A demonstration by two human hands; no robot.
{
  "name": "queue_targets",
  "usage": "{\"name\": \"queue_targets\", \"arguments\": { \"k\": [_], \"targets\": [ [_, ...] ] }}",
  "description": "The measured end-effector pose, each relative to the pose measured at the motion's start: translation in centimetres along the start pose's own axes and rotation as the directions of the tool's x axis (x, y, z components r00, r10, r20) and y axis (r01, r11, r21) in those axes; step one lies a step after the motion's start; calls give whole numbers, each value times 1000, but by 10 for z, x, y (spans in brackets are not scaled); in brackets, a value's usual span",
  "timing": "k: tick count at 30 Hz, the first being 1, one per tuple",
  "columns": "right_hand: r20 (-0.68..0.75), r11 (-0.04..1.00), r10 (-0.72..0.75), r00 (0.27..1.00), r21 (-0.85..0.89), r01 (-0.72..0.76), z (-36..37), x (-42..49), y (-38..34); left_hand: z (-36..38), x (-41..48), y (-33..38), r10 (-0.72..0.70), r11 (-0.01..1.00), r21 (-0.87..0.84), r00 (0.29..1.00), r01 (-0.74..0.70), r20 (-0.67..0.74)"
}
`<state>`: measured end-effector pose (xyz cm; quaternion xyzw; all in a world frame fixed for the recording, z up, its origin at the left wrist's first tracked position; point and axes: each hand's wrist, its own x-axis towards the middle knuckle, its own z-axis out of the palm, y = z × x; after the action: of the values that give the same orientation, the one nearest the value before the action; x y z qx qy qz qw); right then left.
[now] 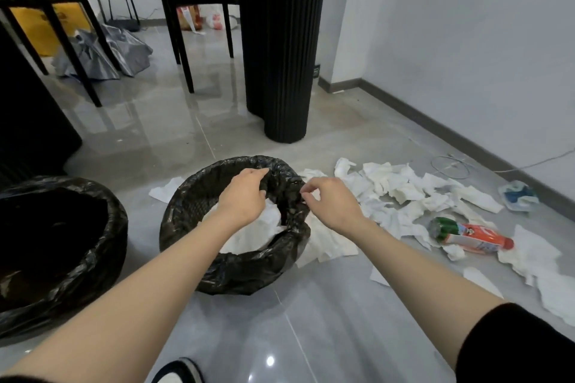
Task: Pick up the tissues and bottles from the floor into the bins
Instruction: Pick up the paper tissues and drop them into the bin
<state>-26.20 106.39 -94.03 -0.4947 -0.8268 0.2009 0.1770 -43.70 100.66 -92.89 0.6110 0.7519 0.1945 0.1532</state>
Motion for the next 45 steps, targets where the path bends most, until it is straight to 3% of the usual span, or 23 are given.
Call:
{"name": "queue_targets", "arguments": {
  "k": [4, 15, 20, 32, 39, 45],
  "targets": [
    [-42, 989, 148, 988, 23, -147, -22, -28, 46, 17, 5, 43, 63, 998, -24, 998, -62, 2],
    [109, 901, 430, 896, 0, -433, -21, -72, 142, 96, 17, 111, 218, 976, -41, 965, -215, 142],
    [149, 861, 502, 852, 4, -508, 0, -74, 171, 138, 22, 102, 153, 988, -37, 954, -149, 256],
    [312, 815, 565, 764, -69, -575, 53, -84, 222, 209, 29, 59, -174, 985, 90, 876, 149, 450],
    [338, 795, 595, 730, -111, -596, 73, -84, 221, 220, 35, 49, -232, 973, 116, 855, 201, 463],
    [386, 827, 560, 733, -203, -525, 82, -88, 212, 228, 27, 47, -205, 974, 202, 796, 106, 569]
  ]
}}
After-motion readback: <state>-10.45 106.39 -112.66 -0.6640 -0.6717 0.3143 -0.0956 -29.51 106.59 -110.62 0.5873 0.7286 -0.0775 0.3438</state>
